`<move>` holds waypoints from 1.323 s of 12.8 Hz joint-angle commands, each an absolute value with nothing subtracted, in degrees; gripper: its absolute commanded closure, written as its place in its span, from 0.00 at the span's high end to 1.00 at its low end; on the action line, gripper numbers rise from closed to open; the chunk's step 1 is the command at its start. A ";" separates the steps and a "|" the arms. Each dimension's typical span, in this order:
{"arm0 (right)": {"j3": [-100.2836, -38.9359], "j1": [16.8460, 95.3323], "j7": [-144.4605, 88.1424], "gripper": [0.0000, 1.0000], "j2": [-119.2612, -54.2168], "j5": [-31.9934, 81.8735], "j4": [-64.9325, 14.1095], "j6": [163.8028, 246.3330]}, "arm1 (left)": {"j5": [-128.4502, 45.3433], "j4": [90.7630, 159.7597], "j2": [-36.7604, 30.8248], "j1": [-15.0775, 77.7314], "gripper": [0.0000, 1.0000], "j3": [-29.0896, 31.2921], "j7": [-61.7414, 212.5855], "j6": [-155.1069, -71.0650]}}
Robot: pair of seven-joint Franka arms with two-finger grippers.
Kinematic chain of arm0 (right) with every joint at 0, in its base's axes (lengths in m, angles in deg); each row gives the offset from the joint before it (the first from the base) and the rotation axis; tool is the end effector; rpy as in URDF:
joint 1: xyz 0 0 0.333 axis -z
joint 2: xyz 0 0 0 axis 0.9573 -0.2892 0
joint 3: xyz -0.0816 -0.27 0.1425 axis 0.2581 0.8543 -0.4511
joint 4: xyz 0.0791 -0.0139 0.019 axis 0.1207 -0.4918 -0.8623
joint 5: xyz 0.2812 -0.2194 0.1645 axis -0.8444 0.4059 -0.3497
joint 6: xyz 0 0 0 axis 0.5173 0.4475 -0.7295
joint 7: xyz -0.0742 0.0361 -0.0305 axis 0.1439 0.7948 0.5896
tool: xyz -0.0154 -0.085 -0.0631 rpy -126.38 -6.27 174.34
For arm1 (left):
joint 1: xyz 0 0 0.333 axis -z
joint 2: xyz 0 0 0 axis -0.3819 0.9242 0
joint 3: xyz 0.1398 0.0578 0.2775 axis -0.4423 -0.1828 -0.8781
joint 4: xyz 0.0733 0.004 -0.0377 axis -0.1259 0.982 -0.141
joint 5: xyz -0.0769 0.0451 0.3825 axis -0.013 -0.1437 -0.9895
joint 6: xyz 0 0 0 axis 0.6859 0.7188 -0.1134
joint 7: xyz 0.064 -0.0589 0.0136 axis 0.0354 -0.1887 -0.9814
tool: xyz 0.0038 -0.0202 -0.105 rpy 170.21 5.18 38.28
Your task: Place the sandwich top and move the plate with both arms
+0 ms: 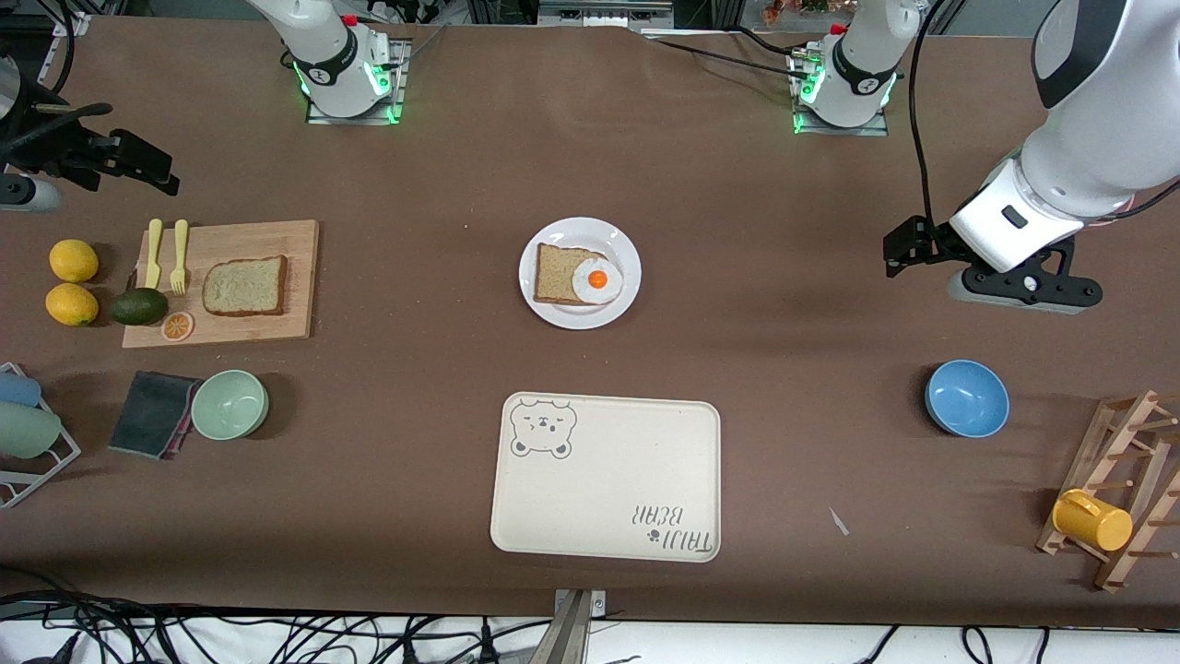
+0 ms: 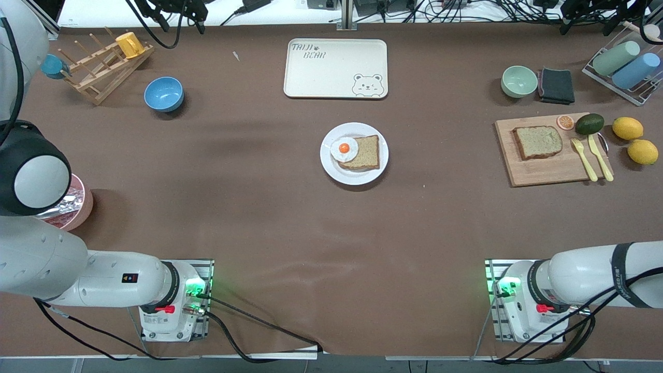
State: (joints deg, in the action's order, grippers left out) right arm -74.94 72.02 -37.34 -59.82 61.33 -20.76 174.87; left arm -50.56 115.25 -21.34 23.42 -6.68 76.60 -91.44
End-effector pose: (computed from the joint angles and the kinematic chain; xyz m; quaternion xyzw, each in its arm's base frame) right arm 0.5259 0.0107 0.6158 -0.9984 0.0268 0.0489 0.0026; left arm 0.5869 -0.1122 0.5647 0.9985 -0.0531 -0.0137 0.0095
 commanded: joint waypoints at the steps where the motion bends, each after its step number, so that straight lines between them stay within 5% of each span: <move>1: -74.97 72.04 -36.97 1.00 -59.06 61.52 -21.66 175.05 | -52.30 114.23 -21.29 22.98 1.00 -6.33 77.04 -90.32; 17: -74.97 72.04 -36.62 1.00 -59.06 61.61 -21.75 175.40 | -52.22 114.23 -21.29 22.45 1.00 -5.89 76.86 -89.44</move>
State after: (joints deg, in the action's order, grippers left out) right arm -74.94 72.02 -37.33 -59.81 61.35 -21.03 174.87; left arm -50.56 115.25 -21.34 22.47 -6.37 76.60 -90.64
